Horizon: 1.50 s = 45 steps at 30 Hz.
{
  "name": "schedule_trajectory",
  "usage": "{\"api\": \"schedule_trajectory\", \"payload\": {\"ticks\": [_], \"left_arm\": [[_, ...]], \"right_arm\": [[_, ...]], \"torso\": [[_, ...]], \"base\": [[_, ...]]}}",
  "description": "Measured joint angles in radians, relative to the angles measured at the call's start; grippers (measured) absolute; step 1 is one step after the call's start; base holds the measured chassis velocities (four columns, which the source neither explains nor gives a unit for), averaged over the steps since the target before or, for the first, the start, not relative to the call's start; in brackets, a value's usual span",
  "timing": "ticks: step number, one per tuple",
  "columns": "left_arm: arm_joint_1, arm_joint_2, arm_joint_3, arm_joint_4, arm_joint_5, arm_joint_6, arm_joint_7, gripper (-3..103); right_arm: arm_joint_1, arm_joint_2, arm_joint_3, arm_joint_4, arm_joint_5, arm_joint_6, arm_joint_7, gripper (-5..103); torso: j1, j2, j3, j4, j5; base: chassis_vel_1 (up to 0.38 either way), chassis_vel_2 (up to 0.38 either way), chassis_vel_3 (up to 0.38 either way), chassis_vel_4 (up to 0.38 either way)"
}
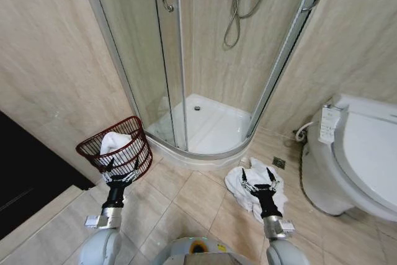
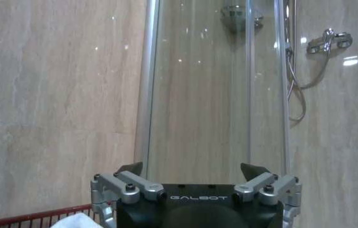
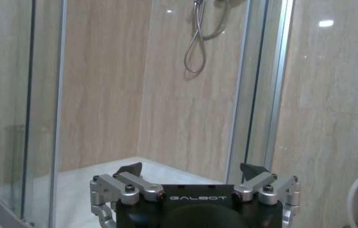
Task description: Discard the used towel into the hamper.
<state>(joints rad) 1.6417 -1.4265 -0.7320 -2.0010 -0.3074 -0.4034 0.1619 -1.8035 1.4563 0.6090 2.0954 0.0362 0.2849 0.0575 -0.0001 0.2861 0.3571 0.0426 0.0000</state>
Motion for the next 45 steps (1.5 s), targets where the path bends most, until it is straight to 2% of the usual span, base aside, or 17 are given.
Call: {"api": "schedule_trajectory", "payload": {"ticks": [45], "left_arm": [[0.008,-0.005,-0.002,-0.001,0.004,-0.002,0.002,100]], "right_arm": [[0.003,-0.010,0.014,-0.023,0.020,0.022,-0.004,100]], "torso": [[0.000,0.000,0.000,-0.0001,0.0000]], "base": [[-0.018,-0.019,0.017,0.017]]}}
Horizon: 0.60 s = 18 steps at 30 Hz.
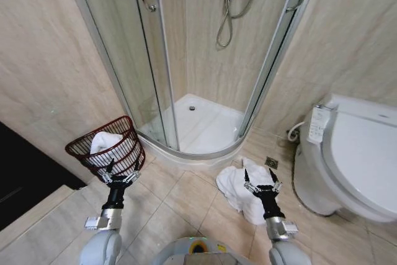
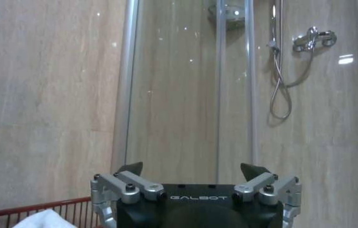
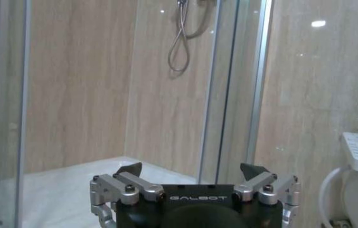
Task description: Discard the used towel into the hamper.
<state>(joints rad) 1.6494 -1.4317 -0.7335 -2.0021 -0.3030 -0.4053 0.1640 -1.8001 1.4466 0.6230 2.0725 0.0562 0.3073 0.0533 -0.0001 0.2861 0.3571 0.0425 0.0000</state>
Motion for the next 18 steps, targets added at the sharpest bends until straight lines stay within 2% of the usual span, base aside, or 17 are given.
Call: {"api": "schedule_trajectory", "payload": {"ticks": [18], "left_arm": [[-0.001,-0.009,0.004,0.007,0.004,-0.002,0.001,100]], "right_arm": [[-0.001,-0.011,0.003,-0.015,0.002,0.016,-0.013,100]], "torso": [[0.000,0.000,0.000,0.0000,-0.0001]], "base": [[-0.064,-0.061,0.070,0.073]]}}
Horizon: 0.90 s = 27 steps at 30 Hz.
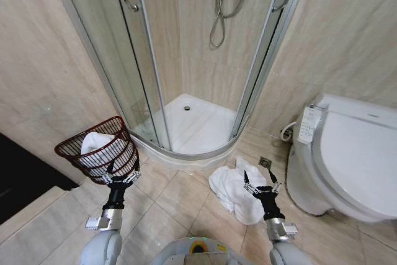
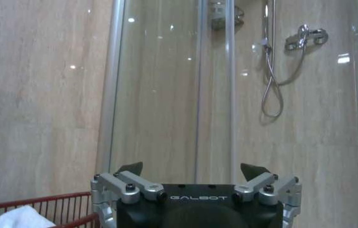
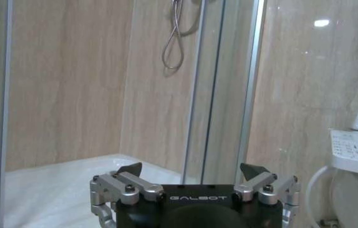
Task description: Discard the used towel into the hamper.
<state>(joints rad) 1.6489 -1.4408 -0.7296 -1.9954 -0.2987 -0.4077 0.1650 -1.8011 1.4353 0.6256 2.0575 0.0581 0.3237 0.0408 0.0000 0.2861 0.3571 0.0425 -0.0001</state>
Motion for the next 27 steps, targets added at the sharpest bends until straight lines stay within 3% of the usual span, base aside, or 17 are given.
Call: {"api": "schedule_trajectory", "payload": {"ticks": [27], "left_arm": [[0.007,-0.018,0.002,0.002,0.019,0.018,0.039,100]], "right_arm": [[0.000,-0.003,0.002,-0.009,-0.001,0.010,-0.002,100]], "torso": [[0.000,0.000,0.000,-0.0001,0.0000]], "base": [[-0.068,-0.063,0.076,0.080]]}}
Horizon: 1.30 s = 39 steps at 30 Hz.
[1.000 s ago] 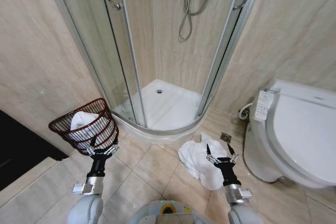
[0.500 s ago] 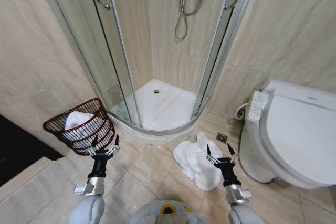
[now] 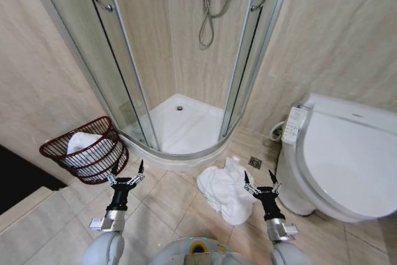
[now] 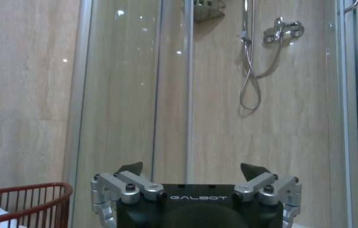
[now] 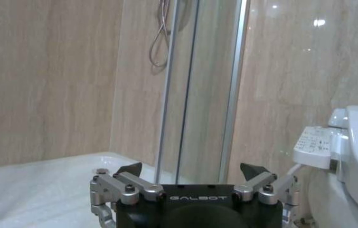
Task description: Discard the used towel into the hamper.
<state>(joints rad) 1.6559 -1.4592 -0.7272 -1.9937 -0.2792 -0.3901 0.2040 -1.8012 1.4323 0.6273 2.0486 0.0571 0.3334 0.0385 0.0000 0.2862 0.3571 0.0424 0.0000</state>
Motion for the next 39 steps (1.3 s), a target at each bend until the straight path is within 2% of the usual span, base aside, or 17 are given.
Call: {"api": "schedule_trajectory", "payload": {"ticks": [18,29,39], "left_arm": [[-0.004,0.003,0.000,0.013,-0.005,-0.038,-0.010,100],[0.001,0.005,-0.002,0.010,0.000,-0.019,-0.006,100],[-0.001,0.004,-0.001,0.011,0.002,-0.024,-0.006,100]], "right_arm": [[0.004,0.004,-0.005,-0.013,-0.004,0.001,-0.001,100],[0.004,0.003,-0.005,-0.019,-0.004,0.007,0.000,100],[0.008,0.000,-0.005,-0.033,0.002,-0.006,-0.004,100]], "torso": [[0.000,0.000,0.000,0.0000,0.0001],[0.000,0.000,0.000,0.0000,0.0000],[0.000,0.000,0.000,0.0003,0.0001]], "base": [[-0.026,-0.029,0.100,0.095],[-0.061,-0.067,0.056,0.059],[-0.037,-0.026,0.082,0.081]]}}
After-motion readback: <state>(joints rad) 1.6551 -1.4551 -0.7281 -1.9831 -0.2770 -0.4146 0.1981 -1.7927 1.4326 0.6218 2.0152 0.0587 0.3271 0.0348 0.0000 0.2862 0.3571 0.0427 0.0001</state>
